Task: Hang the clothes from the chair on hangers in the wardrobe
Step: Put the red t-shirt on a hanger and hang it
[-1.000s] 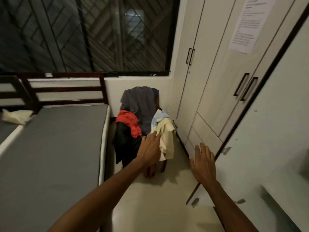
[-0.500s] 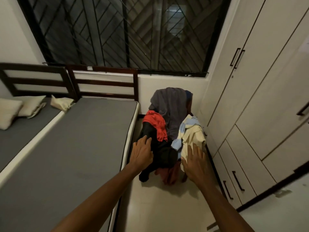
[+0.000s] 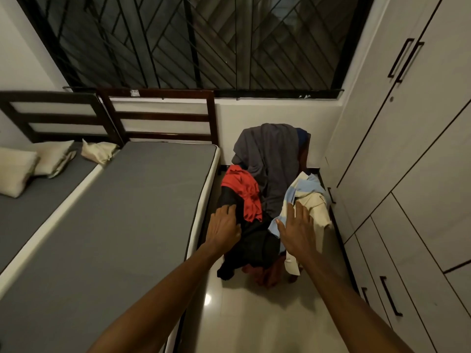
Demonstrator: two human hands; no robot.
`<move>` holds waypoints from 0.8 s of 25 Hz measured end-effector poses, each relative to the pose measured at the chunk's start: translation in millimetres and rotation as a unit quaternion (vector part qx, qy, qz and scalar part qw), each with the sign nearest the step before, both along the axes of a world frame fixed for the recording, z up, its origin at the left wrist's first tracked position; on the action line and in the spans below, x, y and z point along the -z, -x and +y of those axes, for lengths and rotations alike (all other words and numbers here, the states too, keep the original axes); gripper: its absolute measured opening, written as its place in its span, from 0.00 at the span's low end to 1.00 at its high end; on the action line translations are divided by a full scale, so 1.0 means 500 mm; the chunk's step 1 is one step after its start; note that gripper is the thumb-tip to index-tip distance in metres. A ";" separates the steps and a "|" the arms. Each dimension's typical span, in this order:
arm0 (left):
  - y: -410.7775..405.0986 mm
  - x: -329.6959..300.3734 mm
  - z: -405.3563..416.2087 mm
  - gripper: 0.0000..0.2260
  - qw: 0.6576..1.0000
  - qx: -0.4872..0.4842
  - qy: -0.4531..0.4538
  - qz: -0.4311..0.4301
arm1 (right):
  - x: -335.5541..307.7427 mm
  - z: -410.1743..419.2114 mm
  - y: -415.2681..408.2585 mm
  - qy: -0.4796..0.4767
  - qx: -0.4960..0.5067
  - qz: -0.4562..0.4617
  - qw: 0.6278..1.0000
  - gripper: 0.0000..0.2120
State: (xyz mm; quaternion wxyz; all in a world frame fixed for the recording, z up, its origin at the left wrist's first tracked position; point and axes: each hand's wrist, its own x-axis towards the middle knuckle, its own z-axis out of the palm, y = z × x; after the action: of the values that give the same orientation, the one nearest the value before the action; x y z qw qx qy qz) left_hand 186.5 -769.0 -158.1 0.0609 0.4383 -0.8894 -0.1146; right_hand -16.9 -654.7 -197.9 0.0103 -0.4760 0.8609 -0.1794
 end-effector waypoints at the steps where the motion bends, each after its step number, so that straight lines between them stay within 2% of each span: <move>1: 0.016 -0.001 -0.020 0.30 1.000 -0.001 -0.002 0.001 | 0.001 -0.023 0.014 0.005 0.000 -0.001 1.000 0.31; 7: 0.135 0.020 -0.199 0.21 0.999 0.009 -0.004 0.035 | 0.057 -0.189 0.100 -0.012 0.011 -0.007 1.000 0.31; 10: 0.194 0.049 -0.306 0.21 0.999 0.031 -0.009 0.041 | 0.086 -0.288 0.141 -0.035 0.023 -0.026 0.999 0.29; 14: 0.271 0.108 -0.464 0.19 0.997 0.053 -0.053 0.029 | 0.163 -0.442 0.169 -0.048 0.006 -0.037 0.998 0.27; 20: 0.349 0.208 -0.630 0.20 0.988 0.060 -0.145 -0.004 | 0.267 -0.638 0.195 -0.087 0.038 -0.120 0.988 0.27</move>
State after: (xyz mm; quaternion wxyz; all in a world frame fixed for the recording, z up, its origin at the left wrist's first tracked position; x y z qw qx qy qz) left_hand 12.3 -1084.0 -262.3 -0.0139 0.3884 -0.8886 -0.2436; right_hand -114.2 -973.7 -331.3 0.1476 -0.4151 0.8834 -0.1601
